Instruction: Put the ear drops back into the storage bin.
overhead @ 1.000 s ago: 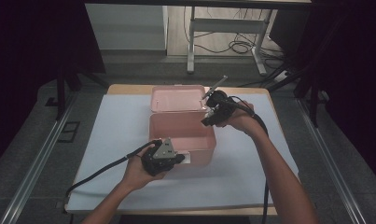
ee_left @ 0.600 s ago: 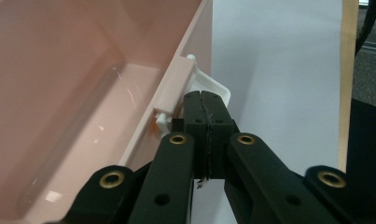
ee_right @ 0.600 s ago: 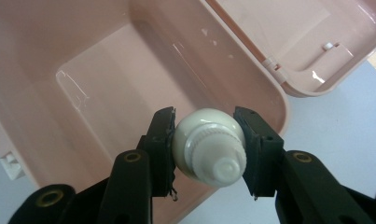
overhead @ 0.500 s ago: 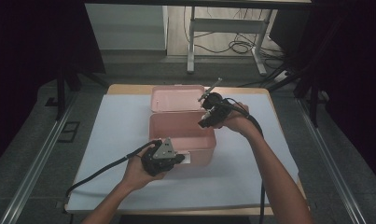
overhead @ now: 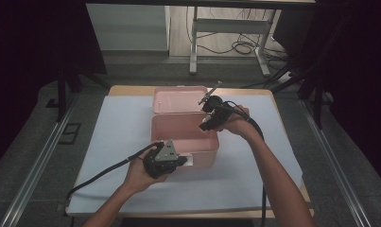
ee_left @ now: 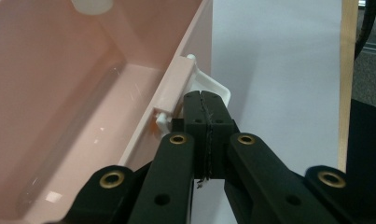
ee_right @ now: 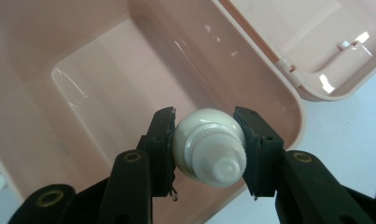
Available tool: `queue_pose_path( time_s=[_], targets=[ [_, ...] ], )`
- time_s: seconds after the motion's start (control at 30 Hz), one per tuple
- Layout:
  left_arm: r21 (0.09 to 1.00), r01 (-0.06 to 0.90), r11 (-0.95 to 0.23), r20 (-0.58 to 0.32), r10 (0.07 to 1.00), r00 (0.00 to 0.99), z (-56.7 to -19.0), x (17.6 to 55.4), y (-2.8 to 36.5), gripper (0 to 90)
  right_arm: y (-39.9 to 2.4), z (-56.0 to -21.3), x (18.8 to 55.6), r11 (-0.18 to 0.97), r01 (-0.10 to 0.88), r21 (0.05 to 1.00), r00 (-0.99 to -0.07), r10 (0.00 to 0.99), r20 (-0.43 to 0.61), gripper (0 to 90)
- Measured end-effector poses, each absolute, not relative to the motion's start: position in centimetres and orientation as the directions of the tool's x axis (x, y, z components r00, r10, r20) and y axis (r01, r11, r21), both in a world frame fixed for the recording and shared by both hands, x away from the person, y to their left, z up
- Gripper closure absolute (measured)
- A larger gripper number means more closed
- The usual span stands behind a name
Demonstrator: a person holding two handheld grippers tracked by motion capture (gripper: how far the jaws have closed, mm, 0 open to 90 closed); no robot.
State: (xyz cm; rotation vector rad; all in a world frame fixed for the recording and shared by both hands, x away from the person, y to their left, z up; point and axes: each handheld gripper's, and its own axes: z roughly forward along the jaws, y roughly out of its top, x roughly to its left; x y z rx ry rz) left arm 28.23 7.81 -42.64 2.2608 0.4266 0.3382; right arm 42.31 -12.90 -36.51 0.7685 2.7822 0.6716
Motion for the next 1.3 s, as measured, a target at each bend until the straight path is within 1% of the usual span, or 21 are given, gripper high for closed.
queue_pose_path(
  time_s=[1.3],
  targets=[
    [0.756, 0.193, -0.626, 0.105, 0.407, 0.907, -42.7, 28.2, 7.9, 90.0, -11.1, -39.1, 43.2, 0.798, 0.439, 0.413, -0.863, 0.503, -0.053, 60.3]
  ],
)
